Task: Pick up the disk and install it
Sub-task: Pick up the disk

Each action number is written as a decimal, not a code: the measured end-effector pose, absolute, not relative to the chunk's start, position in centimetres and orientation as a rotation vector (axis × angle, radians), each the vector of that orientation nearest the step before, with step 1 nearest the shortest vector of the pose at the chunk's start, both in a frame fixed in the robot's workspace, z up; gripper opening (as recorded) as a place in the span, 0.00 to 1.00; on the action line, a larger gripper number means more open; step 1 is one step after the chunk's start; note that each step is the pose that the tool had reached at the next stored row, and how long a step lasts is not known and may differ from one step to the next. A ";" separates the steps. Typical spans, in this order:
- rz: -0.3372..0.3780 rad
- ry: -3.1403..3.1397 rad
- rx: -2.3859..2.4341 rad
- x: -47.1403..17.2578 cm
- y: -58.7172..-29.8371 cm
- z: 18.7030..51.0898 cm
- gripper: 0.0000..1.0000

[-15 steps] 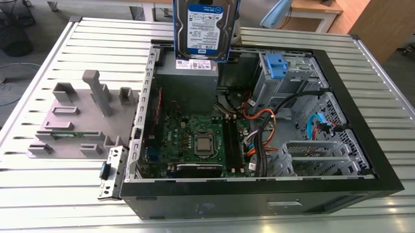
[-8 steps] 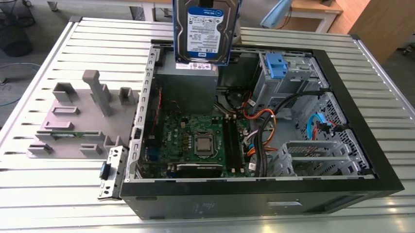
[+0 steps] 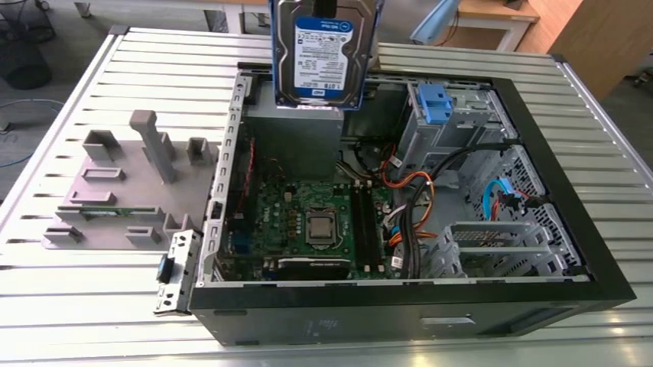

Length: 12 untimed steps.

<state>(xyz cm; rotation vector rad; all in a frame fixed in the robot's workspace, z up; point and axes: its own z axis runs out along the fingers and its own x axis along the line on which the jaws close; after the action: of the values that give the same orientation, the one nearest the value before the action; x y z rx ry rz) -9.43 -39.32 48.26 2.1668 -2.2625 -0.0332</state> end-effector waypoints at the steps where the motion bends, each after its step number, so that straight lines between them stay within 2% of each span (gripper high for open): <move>1: -0.032 -2.262 2.166 -9.4 -39.4 48.3 0.35; 12: -0.022 -2.258 2.162 -9.4 -40.2 48.3 0.35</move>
<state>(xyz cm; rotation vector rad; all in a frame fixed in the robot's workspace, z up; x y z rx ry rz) -9.43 -40.18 48.26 2.1621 -2.2578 -0.0222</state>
